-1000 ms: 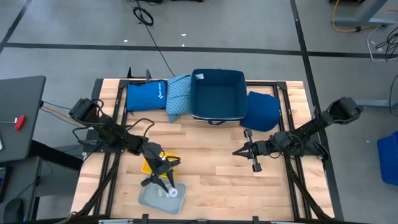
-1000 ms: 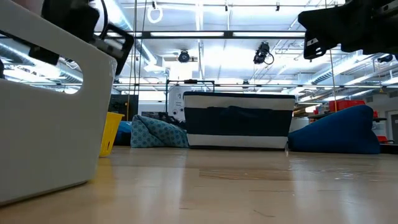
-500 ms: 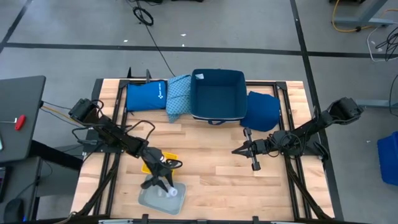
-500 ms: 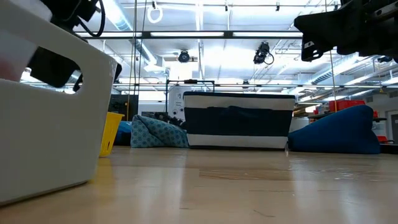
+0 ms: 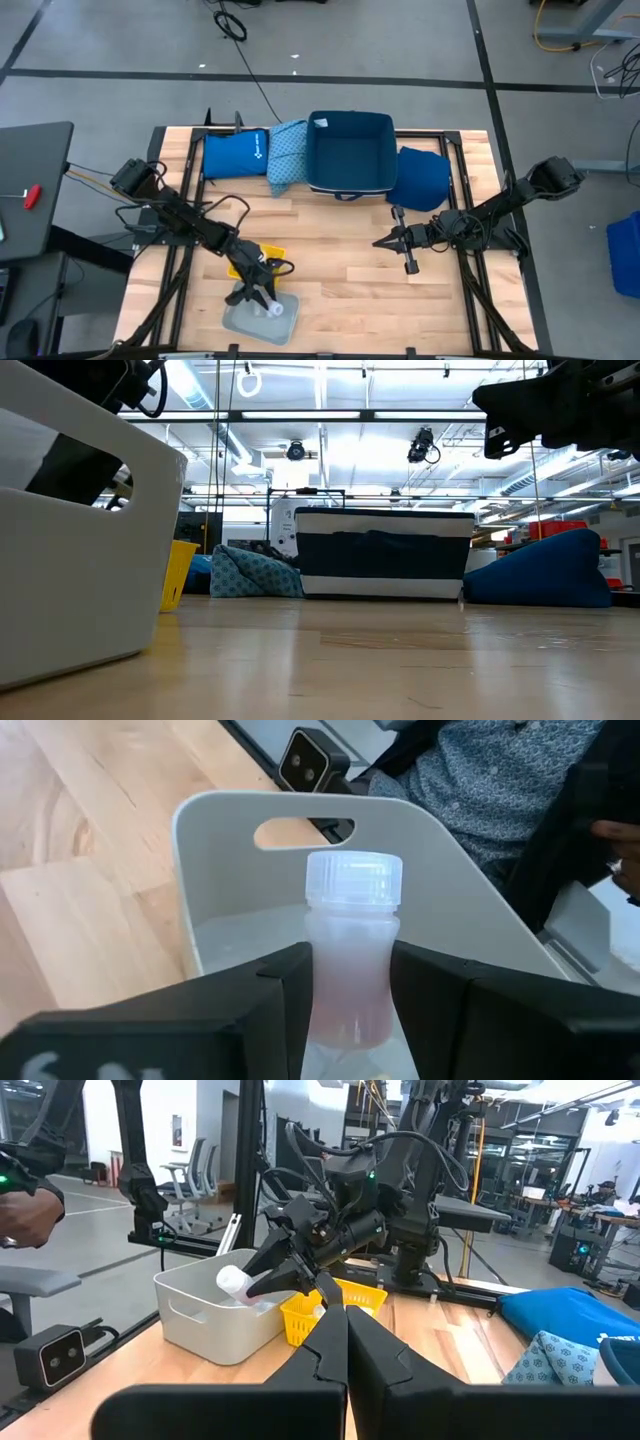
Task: Pick & place medical supplies in basket/bin
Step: Put the white pill bottle into the gray bin
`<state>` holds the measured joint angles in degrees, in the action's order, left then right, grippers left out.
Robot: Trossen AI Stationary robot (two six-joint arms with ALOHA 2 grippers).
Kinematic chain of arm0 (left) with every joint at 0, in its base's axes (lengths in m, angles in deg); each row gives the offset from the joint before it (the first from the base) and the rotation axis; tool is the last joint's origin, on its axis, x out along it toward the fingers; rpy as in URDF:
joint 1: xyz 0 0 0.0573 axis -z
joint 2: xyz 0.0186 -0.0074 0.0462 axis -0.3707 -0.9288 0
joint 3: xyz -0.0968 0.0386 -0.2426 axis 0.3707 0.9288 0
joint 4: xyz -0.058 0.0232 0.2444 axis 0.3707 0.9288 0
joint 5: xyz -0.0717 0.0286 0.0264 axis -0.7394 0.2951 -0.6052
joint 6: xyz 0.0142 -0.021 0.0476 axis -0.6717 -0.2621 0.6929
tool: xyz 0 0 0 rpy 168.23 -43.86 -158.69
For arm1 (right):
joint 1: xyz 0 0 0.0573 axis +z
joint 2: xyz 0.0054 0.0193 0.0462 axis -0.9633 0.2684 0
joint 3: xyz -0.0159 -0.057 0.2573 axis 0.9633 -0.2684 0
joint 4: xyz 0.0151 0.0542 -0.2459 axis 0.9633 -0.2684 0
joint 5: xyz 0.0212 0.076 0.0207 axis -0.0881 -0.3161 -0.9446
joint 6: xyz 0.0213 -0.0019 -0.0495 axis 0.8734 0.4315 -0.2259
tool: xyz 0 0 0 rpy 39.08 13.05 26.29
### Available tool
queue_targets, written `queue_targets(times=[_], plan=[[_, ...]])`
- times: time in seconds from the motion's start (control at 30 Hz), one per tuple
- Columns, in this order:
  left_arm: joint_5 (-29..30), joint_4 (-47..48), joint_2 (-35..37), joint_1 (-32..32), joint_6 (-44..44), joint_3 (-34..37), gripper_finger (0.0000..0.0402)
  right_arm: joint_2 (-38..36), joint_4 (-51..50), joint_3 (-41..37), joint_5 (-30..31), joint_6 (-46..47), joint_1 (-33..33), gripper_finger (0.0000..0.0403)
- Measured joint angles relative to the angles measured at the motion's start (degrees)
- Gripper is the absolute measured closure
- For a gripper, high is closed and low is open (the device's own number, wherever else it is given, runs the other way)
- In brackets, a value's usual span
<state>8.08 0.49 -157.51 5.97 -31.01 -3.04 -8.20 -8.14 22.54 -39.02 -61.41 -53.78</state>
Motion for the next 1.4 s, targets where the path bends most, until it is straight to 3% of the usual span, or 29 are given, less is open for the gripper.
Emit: queue_targets(times=[0.63,1.17,1.4], plan=[[1.8,2.2,0.0,1.6,-2.4,-0.1,0.0284,0.0,0.0,0.0,0.0,-0.2,0.0,0.0403],[0.0,1.5,0.0,1.6,-5.0,-0.1,0.0283,0.0,0.0,0.0,-0.3,0.0,0.0,0.0403],[2.9,1.4,0.0,1.6,-7.3,-0.1,0.0279,0.0,0.0,0.0,-0.4,0.0,0.0,0.0403]])
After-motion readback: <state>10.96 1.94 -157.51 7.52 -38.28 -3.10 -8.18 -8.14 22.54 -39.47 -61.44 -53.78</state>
